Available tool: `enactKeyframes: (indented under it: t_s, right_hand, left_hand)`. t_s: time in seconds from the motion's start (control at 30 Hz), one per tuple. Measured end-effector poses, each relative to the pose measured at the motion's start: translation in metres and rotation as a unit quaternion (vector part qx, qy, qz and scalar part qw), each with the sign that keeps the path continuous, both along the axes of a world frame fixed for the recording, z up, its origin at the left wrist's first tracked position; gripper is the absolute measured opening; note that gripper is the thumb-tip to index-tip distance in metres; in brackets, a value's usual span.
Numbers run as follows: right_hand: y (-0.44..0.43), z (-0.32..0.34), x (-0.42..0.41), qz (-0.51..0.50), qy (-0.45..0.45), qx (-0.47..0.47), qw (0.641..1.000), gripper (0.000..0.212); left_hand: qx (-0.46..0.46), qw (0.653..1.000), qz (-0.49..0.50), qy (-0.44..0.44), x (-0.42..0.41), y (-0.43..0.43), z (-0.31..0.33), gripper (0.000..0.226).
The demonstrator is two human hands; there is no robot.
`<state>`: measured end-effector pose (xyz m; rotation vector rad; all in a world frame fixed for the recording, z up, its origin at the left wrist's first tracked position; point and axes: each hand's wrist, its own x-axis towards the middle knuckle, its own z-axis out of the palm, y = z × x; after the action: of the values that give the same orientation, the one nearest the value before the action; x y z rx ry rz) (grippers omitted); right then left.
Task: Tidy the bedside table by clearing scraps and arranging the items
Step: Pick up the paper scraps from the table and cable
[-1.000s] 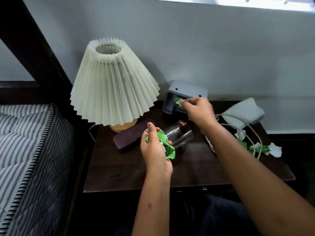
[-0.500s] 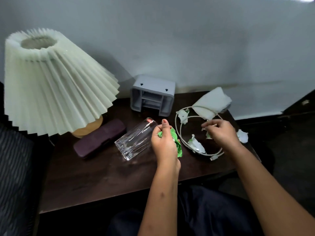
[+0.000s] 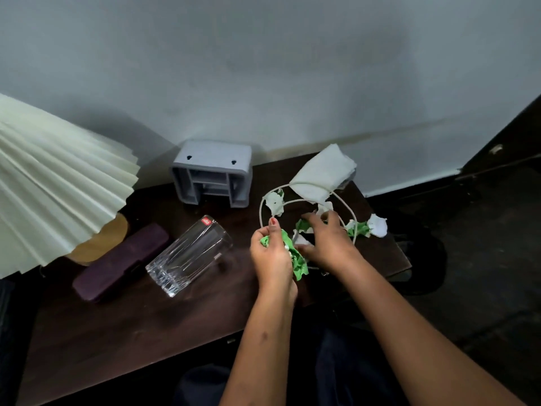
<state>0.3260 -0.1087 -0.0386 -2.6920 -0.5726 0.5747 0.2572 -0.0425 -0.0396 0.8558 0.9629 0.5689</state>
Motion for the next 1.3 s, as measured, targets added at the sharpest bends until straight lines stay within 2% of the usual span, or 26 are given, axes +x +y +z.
enactKeyframes:
  t_s: [0.23, 0.37, 0.43, 0.5, 0.6, 0.67, 0.77, 0.97, 1.1, 1.2, 1.3]
  right_hand:
    - [0.012, -0.004, 0.000, 0.046, -0.033, 0.014, 0.998, 0.027]
    - [0.011, 0.004, 0.002, -0.001, 0.040, 0.136, 0.990, 0.011]
    - [0.009, 0.009, 0.004, -0.057, 0.063, 0.218, 0.972, 0.011]
    - [0.005, 0.012, 0.010, -0.100, 0.031, 0.271, 0.957, 0.017]
    - [-0.003, 0.010, 0.019, -0.097, -0.078, 0.199, 0.972, 0.036]
    - [-0.005, 0.004, 0.024, -0.084, -0.093, 0.120, 0.985, 0.042]
    - [-0.002, -0.007, 0.022, -0.051, -0.079, 0.065, 0.993, 0.038]
    - [0.004, -0.012, 0.023, -0.031, -0.170, 0.042, 0.984, 0.027]
    - [0.003, -0.006, 0.024, -0.044, -0.159, 0.104, 0.981, 0.029]
    - [-0.013, 0.010, 0.029, -0.138, -0.133, 0.227, 0.955, 0.021]
    - [-0.041, 0.022, 0.038, -0.236, -0.135, 0.276, 0.922, 0.020]
  left_hand:
    - [-0.076, 0.997, 0.034, -0.004, 0.009, 0.003, -0.004, 0.027]
    - [-0.090, 0.995, 0.047, -0.002, 0.009, 0.005, -0.004, 0.027]
    - [-0.092, 0.994, 0.054, -0.005, 0.009, 0.005, -0.003, 0.027]
    - [-0.085, 0.995, 0.060, -0.005, 0.009, 0.006, -0.002, 0.027]
    - [-0.083, 0.994, 0.067, -0.008, 0.007, 0.007, -0.003, 0.027]
    - [-0.085, 0.994, 0.070, -0.008, 0.007, 0.007, -0.004, 0.026]
    - [-0.084, 0.994, 0.074, -0.005, 0.007, 0.006, -0.006, 0.026]
    - [-0.079, 0.994, 0.075, -0.001, 0.009, 0.006, -0.007, 0.026]
    - [-0.088, 0.993, 0.073, -0.009, 0.010, 0.004, -0.003, 0.026]
    - [-0.067, 0.996, 0.050, -0.007, 0.015, -0.006, 0.000, 0.025]
    - [-0.028, 0.999, 0.027, -0.017, 0.022, -0.018, 0.004, 0.022]
